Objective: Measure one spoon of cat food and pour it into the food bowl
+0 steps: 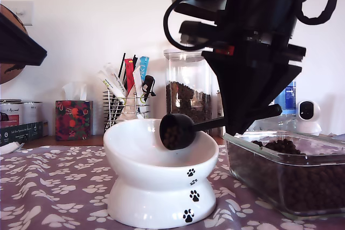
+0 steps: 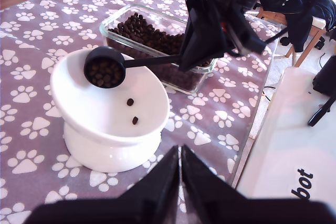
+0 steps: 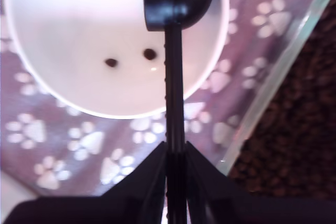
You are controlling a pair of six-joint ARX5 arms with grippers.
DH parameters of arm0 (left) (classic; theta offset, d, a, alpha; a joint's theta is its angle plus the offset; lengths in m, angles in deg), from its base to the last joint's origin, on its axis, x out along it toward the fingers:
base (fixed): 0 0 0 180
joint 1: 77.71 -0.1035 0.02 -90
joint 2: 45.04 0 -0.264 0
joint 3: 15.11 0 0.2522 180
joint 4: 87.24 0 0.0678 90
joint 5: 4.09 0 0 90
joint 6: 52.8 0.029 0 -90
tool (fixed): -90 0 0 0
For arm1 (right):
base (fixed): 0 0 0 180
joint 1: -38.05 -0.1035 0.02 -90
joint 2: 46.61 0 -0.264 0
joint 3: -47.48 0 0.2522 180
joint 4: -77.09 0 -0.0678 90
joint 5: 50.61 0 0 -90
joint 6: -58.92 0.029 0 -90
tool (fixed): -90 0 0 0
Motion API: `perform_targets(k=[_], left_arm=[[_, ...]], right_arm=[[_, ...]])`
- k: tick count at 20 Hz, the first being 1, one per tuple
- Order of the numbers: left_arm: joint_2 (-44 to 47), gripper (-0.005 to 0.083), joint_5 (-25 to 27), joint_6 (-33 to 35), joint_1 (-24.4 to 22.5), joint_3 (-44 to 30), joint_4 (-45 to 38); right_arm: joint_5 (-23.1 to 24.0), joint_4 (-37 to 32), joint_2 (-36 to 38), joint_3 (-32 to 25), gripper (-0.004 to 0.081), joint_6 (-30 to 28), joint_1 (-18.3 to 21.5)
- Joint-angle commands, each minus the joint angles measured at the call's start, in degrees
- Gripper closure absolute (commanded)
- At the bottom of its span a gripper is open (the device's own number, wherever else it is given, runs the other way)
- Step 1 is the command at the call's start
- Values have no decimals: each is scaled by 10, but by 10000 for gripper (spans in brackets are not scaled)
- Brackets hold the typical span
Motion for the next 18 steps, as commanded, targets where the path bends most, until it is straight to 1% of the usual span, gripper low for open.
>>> perform_targets(k=[1, 7, 8, 15, 17, 18], left_arm=[[0, 793, 0, -1, 2, 0, -3], [0, 793, 0, -1, 2, 0, -2], [0, 793, 0, -1, 2, 0, -2], [0, 793, 0, -2, 2, 0, -2], [0, 793, 0, -1, 2, 0, -2], [0, 793, 0, -1, 2, 0, -2]], right_arm=[[51, -3, -7, 8, 782, -9, -15], [223, 4, -7, 8, 782, -84, -94], [245, 4, -7, 8, 782, -98, -105], [365, 4, -7, 8, 782, -191, -152], [389, 4, -7, 8, 782, -209, -164], [395, 4, -7, 8, 782, -209, -170]])
